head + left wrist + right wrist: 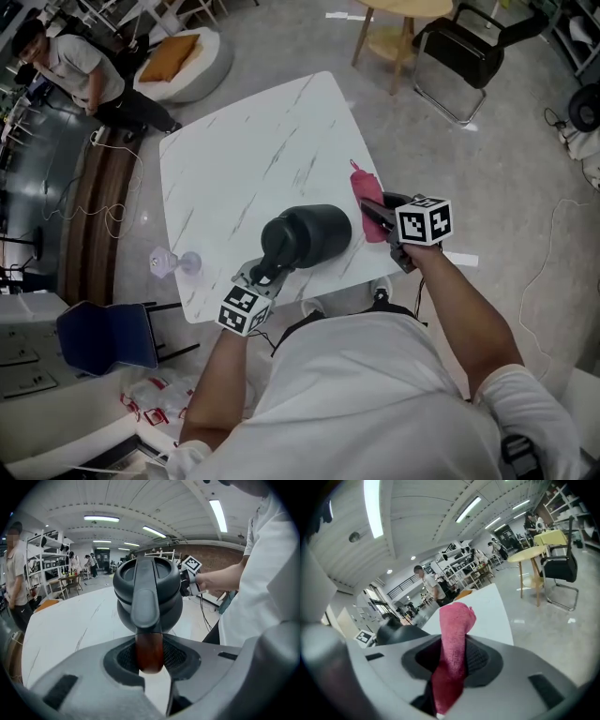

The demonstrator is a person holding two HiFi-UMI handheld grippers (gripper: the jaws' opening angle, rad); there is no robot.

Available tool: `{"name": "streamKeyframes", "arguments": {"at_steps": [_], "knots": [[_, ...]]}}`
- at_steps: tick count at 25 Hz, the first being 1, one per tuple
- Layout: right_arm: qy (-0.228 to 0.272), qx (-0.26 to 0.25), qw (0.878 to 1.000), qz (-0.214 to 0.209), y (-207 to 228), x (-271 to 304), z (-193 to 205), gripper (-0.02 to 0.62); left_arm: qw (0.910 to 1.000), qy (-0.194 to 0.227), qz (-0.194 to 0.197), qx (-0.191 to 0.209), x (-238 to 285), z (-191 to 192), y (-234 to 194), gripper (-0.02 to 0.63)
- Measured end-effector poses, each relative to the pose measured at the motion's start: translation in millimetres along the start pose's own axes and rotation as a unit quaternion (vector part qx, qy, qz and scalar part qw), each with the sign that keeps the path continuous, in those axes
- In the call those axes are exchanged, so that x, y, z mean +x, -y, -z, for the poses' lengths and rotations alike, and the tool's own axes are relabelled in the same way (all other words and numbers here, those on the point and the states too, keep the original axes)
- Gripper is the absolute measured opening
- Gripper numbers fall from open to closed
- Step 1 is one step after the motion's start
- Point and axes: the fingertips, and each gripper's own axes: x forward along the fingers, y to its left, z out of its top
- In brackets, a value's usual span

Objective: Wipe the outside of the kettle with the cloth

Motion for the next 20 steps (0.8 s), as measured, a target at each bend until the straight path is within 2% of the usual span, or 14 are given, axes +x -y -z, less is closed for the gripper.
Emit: {"name": "streamKeyframes", "arguments": {"at_steps": [4, 7, 9, 15, 20], "knots": [[-0.003, -0.009, 0.996, -0.09, -51.5, -14.0, -15.7, 0.121, 0.9986, -0.014, 0.0, 0.051, 2.2, -5.3, 6.3, 0.094], [-0.017, -0.011, 0.986, -0.166, -92.6, -16.7, -21.7, 0.121, 0.9954, -0.027, 0.0, 0.092, 3.5, -7.9, 10.3, 0.094], [-0.028, -0.018, 0.98, -0.198, -109.8, -17.8, -24.6, 0.121, 0.9923, -0.035, 0.002, 0.118, 5.5, -7.4, 14.2, 0.095], [-0.077, -0.05, 0.97, -0.225, -125.3, -7.0, -25.2, 0.121, 0.9793, -0.055, 0.004, 0.195, 9.4, -4.0, 22.0, 0.094], [-0.131, -0.104, 0.958, -0.235, -140.9, 1.4, -15.3, 0.121, 0.9701, -0.067, 0.001, 0.233, 11.1, -4.7, 24.1, 0.094]]}}
